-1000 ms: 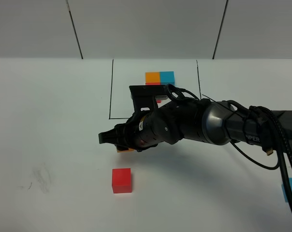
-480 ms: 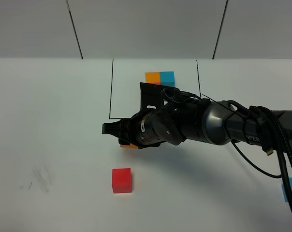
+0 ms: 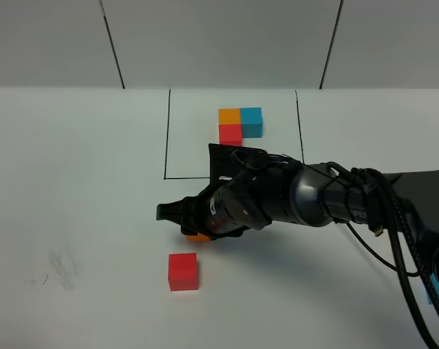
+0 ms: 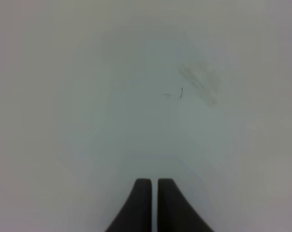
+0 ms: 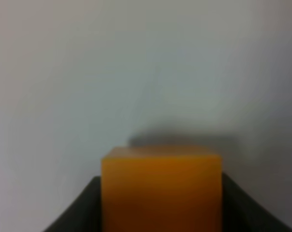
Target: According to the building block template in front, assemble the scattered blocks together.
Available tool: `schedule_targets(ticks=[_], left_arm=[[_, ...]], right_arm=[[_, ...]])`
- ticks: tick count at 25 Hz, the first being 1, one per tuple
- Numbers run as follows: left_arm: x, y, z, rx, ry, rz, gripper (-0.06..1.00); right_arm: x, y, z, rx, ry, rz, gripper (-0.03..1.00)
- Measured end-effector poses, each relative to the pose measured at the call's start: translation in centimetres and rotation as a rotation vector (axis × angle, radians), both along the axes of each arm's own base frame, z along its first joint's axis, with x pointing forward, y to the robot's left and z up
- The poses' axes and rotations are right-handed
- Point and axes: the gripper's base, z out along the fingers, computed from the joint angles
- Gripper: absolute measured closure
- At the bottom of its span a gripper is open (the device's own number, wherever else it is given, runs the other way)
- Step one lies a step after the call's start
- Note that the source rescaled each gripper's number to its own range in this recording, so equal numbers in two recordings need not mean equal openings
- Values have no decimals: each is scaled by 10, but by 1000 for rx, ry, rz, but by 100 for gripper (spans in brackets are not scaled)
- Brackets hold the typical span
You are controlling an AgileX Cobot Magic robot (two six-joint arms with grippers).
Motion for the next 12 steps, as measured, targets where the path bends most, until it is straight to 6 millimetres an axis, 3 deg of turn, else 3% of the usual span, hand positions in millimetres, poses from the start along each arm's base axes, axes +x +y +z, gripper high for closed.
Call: schedule_targets(ticks=[12], left_arm=[[0, 0, 0, 0, 0, 0, 94]], right_arm=[[-3, 5, -2, -11, -20, 33, 46]])
